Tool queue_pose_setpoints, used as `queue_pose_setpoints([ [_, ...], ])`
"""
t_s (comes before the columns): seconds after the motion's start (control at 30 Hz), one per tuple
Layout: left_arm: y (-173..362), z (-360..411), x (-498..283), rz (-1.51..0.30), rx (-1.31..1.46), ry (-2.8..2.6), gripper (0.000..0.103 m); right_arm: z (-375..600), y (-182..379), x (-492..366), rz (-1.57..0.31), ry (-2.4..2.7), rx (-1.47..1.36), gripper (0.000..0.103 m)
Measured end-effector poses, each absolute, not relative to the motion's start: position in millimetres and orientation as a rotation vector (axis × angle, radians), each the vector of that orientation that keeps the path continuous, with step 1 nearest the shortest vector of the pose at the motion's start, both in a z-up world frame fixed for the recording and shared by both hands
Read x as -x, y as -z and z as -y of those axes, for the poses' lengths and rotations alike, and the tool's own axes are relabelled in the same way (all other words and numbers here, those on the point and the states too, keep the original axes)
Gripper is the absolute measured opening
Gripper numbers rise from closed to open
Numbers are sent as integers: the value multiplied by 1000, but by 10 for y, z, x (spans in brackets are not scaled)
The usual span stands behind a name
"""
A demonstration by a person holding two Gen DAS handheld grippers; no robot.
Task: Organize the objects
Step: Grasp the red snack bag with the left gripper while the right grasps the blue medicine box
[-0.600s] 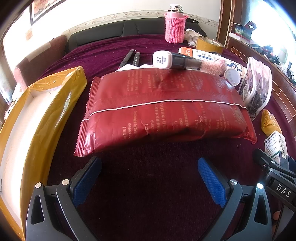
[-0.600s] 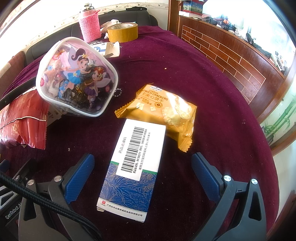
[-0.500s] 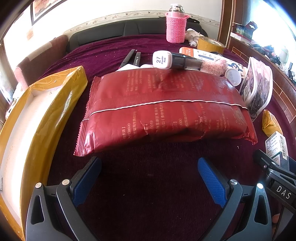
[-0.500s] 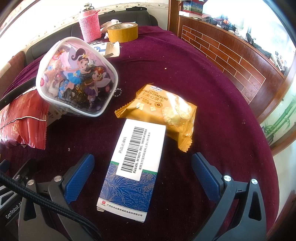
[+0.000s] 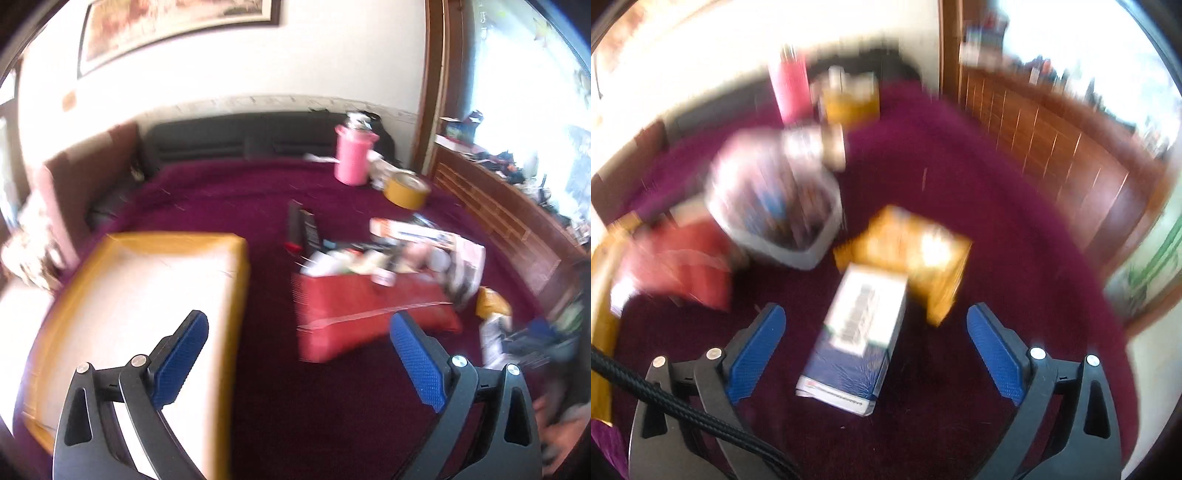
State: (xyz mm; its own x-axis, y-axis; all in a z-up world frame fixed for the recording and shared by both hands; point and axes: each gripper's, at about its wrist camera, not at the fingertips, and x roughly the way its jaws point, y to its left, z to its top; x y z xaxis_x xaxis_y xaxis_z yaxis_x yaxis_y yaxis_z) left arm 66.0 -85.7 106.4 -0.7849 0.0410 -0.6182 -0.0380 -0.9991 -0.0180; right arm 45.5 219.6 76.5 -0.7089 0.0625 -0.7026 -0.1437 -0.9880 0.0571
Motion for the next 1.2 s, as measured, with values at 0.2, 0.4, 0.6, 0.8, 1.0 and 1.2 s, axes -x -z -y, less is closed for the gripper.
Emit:
queue_pose_setpoints([
  [0.2, -878, 1064, -474, 72, 1141, -2870, 97, -2020, -1218, -580, -305, -3096, 1054, 103],
  [0.4, -852, 632, 196, -62, 1057, -2697, 96, -2113, -986, -444, -323, -3013, 1202, 103],
  [0.6, -546, 196, 515, -25, 1190, -2344, 95, -2200, -971, -396, -357, -2996, 1232, 103],
  [0.8, -595, 60, -147, -34, 1138, -2060, 81, -2337, -835, -348, -412, -2976, 1288, 103],
  [1.0, -728, -236, -421, -321, 1014, -2208, 83, -2463, -776, -324, -500, -2937, 1305, 103],
  [1.2, -420, -899, -413, -717, 929, -2144, 83, -2676, -855, -418, -502, -2904, 1288, 103],
])
